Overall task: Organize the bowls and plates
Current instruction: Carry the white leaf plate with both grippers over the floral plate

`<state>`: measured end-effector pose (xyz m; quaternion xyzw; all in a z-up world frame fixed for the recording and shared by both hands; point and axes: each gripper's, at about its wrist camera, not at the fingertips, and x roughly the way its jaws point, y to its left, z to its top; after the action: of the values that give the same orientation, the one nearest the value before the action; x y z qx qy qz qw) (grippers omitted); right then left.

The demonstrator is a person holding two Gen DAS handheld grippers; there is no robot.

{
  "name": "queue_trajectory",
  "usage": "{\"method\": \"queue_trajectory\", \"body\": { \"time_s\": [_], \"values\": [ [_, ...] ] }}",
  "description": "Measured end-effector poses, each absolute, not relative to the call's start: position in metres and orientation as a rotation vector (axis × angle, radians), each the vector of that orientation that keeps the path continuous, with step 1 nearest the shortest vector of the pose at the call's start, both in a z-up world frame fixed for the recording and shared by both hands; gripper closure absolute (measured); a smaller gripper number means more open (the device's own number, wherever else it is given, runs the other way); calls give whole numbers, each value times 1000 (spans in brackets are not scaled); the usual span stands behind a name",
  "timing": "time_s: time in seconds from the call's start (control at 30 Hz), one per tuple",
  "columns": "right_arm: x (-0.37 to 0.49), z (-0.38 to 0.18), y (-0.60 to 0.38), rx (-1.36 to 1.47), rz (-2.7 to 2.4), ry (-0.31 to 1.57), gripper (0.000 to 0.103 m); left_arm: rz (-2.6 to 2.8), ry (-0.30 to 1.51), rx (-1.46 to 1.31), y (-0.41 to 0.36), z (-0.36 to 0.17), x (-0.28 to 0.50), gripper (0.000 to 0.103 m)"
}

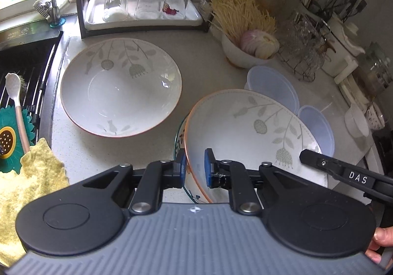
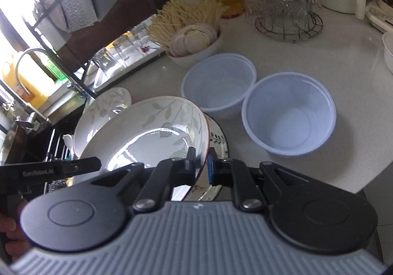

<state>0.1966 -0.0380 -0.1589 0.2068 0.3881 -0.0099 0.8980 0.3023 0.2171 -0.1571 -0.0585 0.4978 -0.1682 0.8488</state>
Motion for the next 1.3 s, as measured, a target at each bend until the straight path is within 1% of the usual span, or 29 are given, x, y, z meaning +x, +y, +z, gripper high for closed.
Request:
{"method": "queue_trajectory", "body": {
  "time_s": [0.2, 0.47, 0.6, 0.97, 1.3],
  "values": [
    [199, -168, -40, 401, -47, 814, 90, -359, 1069, -88, 206, -170, 303, 86],
    [201, -179, -32, 355, -56, 830, 90, -347, 1108, -84, 209, -186, 304, 86],
    [205, -183, -27, 333, -65, 830, 88, -353, 1099, -35, 207, -186, 304, 85],
    [217, -188, -16, 293, -87, 822, 86, -353, 1132, -13, 209, -193, 316, 84],
    [222, -190, -20, 349, -110, 838, 86, -369, 1125, -135, 229, -183, 318, 84]
  ]
}}
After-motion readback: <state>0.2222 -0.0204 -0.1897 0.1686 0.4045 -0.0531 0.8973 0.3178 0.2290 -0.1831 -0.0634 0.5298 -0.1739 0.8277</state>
